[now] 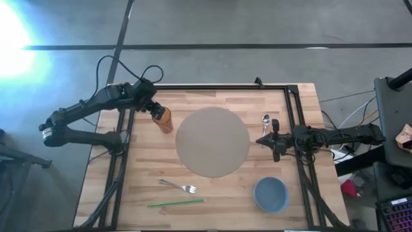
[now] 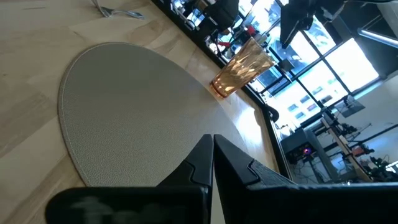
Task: Pick & Place Utensil
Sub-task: Put the cup on the top left of the mat
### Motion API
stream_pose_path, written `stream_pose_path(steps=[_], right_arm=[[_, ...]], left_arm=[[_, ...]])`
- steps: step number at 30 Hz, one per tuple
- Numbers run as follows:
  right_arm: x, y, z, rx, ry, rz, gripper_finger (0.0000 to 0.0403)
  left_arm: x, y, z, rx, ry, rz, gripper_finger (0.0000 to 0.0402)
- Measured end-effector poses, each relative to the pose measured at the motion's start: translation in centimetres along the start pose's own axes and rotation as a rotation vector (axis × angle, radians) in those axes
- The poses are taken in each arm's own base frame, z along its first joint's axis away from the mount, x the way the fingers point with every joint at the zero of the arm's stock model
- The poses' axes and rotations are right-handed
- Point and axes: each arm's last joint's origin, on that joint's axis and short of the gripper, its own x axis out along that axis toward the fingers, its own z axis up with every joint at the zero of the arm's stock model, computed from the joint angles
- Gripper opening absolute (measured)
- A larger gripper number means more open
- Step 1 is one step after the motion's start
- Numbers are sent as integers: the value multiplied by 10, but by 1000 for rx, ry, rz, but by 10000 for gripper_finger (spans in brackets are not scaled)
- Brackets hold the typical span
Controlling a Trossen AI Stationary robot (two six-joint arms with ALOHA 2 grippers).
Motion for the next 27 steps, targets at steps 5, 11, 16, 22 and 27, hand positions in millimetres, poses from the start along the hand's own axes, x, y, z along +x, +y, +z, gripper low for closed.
stream_pose_path(steps=[5, 11, 16, 22, 27], right_arm=[[0, 0, 0, -2, 0, 0, 8], [0, 0, 0, 0, 0, 0, 8], [0, 0, 0, 0, 0, 0, 8], [0, 0, 0, -1, 0, 0, 8], [0, 0, 0, 0, 0, 0, 8]], left_arm=[[8, 1, 3, 35, 49, -31, 206], [19, -2, 5, 57, 92, -19, 206], [28, -2, 6, 75, 137, 14, 206], [36, -1, 7, 96, 182, 39, 206], [42, -1, 8, 94, 206, 53, 206]])
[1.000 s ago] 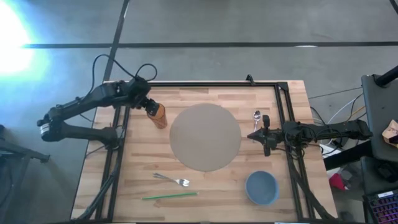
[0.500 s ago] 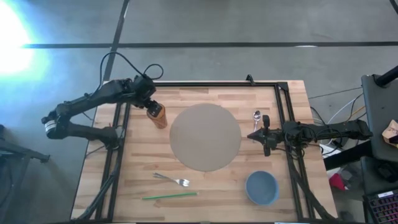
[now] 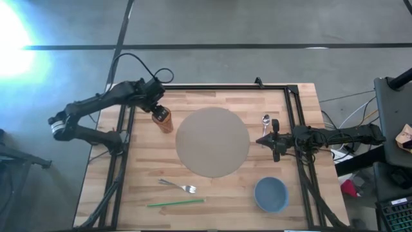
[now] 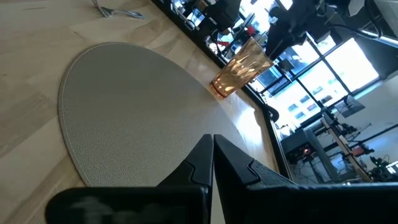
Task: Pick & Place Utensil
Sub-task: Put the cup on the top left of the mat
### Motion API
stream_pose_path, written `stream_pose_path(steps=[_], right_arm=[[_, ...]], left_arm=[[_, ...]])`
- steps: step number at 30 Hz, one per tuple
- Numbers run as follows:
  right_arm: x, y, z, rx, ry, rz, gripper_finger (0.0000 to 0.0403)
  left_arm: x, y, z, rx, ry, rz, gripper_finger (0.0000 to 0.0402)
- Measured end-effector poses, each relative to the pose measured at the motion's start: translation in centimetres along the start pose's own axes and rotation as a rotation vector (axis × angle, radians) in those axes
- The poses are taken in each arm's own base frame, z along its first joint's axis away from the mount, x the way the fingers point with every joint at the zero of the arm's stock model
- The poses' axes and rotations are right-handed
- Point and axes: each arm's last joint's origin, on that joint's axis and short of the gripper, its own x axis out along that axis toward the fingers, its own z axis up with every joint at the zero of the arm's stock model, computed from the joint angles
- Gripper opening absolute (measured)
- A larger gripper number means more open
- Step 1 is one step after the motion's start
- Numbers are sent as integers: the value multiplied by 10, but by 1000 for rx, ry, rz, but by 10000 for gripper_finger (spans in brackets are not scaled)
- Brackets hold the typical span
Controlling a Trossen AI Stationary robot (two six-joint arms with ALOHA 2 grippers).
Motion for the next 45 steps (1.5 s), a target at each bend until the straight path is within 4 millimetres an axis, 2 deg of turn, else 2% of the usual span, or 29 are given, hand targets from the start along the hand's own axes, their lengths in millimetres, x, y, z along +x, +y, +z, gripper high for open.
stream_pose_path(steps=[11, 17, 24, 37, 45], right_arm=[[0, 0, 0, -1, 0, 0, 8], [0, 0, 0, -1, 0, 0, 8], [0, 0, 0, 0, 0, 0, 8], [0, 0, 0, -2, 0, 0, 8], [0, 0, 0, -2, 0, 0, 8]], left_arm=[[11, -2, 3, 6, 53, 17, 204], [18, -4, 5, 9, 79, 17, 188], [22, -4, 3, 11, 99, 19, 139], [22, -4, 2, 73, 116, 13, 14], [20, -4, 2, 78, 111, 10, 8]])
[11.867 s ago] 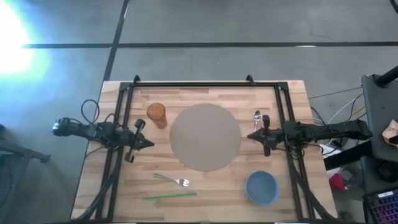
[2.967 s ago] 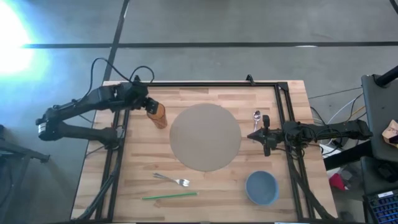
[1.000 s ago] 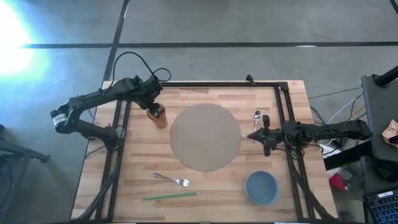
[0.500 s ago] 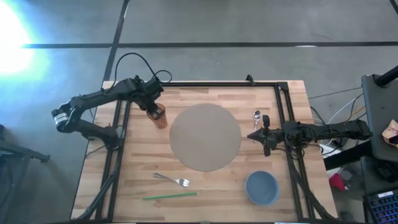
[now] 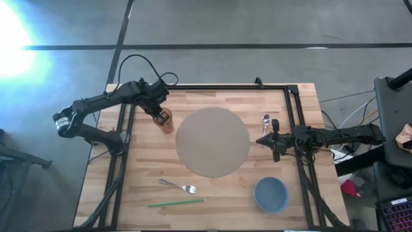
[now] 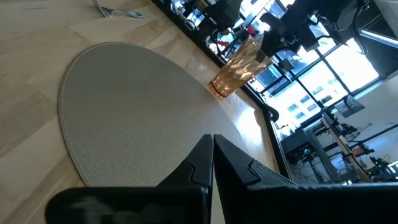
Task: Pick & Place Utensil
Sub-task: Put the cup on the top left of the mat
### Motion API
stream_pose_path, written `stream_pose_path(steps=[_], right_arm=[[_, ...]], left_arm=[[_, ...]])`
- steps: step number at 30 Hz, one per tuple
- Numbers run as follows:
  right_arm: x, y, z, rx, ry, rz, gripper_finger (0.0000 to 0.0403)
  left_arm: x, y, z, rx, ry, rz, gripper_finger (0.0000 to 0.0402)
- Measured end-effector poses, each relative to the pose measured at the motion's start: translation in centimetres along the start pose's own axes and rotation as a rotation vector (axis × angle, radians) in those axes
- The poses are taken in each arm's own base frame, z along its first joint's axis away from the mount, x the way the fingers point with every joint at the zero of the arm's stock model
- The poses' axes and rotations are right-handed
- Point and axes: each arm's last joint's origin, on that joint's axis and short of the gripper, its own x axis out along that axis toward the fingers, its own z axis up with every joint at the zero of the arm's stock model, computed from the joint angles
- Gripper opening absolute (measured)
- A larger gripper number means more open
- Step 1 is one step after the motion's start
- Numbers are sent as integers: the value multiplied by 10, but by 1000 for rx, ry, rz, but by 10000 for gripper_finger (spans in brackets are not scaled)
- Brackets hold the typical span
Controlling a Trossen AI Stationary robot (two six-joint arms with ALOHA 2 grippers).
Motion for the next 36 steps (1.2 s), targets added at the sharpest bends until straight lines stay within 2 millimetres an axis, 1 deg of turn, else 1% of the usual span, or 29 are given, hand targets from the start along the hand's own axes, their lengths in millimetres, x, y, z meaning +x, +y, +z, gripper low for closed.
stream_pose_path(steps=[3, 6, 17, 24, 27, 30, 33, 36], right_arm=[[0, 0, 0, 1, 0, 0, 8], [0, 0, 0, 2, 0, 1, 8], [0, 0, 0, 2, 0, 0, 8], [0, 0, 0, 0, 0, 0, 8], [0, 0, 0, 0, 0, 0, 8], [0, 0, 0, 2, 0, 0, 8], [0, 0, 0, 2, 0, 0, 8], [0, 0, 0, 0, 0, 0, 8]], left_arm=[[-6, 0, 3, 5, -17, 9, 4], [-17, 0, 10, 0, -65, 3, 5], [-85, 1, 37, -41, -308, -70, 3], [-116, -2, 55, -59, -399, -153, 5], [-121, -4, 66, -55, -390, -175, 4], [-119, -8, 75, -48, -328, -185, 5], [-110, -12, 84, -46, -232, -168, 5], [-96, -16, 93, -39, -155, -173, 4]])
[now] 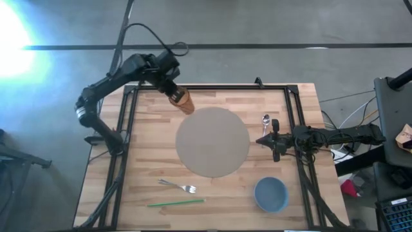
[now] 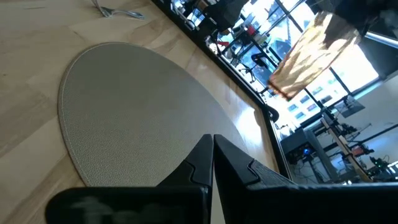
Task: Pick & Place Utensil
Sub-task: Put the cup on the top left of the mat
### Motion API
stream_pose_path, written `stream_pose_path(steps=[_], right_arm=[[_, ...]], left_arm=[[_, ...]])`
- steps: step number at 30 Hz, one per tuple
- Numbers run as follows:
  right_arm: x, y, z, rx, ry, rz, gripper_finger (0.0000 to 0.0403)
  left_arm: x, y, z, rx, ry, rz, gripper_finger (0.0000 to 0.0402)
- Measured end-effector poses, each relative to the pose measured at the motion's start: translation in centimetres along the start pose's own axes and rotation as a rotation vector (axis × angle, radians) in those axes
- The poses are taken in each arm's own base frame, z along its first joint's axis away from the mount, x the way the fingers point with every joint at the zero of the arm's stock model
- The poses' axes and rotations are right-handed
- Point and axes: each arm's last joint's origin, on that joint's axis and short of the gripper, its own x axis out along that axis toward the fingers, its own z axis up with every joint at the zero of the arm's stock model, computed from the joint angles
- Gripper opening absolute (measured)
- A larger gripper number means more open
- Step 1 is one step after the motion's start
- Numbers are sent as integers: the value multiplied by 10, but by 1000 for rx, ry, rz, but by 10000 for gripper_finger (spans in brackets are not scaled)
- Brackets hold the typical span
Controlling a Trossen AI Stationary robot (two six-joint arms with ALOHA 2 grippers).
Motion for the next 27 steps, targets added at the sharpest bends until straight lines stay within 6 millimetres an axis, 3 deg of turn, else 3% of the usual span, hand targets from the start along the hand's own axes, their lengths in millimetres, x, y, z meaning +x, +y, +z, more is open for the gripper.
stream_pose_path(steps=[7, 19, 27], right_arm=[[0, 0, 0, 0, 0, 0, 8], [0, 0, 0, -1, 0, 0, 8], [0, 0, 0, 0, 0, 0, 8]], left_arm=[[31, -4, 5, 30, 125, -45, 5], [51, -20, 4, 91, 156, -10, 4], [83, -25, -10, 131, 206, -13, 5]])
